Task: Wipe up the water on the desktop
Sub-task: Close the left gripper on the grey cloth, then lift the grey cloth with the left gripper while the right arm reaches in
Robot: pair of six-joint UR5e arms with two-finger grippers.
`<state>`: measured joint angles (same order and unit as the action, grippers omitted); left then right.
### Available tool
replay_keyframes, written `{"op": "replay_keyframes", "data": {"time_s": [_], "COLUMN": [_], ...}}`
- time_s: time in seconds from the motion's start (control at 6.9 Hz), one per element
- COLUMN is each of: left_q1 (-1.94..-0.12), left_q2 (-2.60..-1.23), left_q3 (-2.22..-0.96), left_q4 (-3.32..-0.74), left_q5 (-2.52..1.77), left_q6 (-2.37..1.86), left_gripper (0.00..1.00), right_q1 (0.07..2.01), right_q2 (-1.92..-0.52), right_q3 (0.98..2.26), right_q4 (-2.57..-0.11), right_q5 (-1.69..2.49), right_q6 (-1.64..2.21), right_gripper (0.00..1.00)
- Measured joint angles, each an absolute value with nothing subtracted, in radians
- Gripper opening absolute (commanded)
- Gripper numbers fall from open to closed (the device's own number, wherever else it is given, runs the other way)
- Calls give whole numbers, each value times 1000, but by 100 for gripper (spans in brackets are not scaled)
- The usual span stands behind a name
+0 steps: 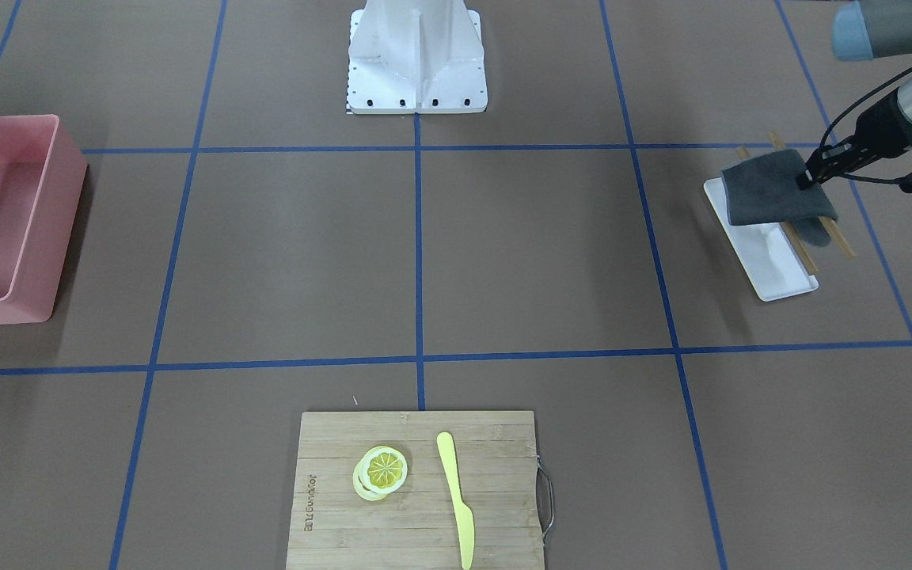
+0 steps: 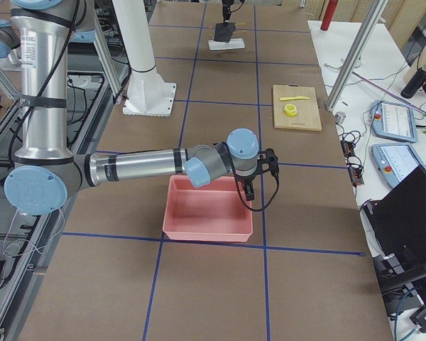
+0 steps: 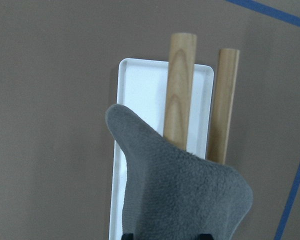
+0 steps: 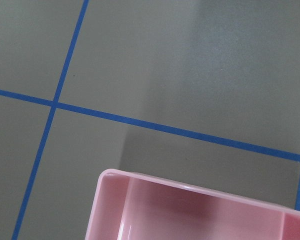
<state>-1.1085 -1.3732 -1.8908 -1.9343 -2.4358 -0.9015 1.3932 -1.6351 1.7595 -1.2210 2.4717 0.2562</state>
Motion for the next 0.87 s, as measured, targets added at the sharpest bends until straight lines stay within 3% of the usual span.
{"op": "replay_keyframes", "data": {"time_s": [0.14,0.29,0.87], "left_q1": [-1111,-1113,-1136], "left_q2": [-1371,-1368,-1366], "left_q3": [-1897,-1903,-1935], "left_q4": [-1934,-1934,-1932], "left_q5": [-2436,-2437,-2501], "left_q6": [-902,-902,-902], "left_gripper": [25,3,0], "right_q1": [1393,1393,1388], "right_q2": [-1635,-1635,-1626], "right_q3": [1759,1759,1772], "right_q4": [-1221,-1221,-1219], "right_q5": [2471,2471,2470], "right_q6": [257,257,298], "right_gripper": [100,100,100]}}
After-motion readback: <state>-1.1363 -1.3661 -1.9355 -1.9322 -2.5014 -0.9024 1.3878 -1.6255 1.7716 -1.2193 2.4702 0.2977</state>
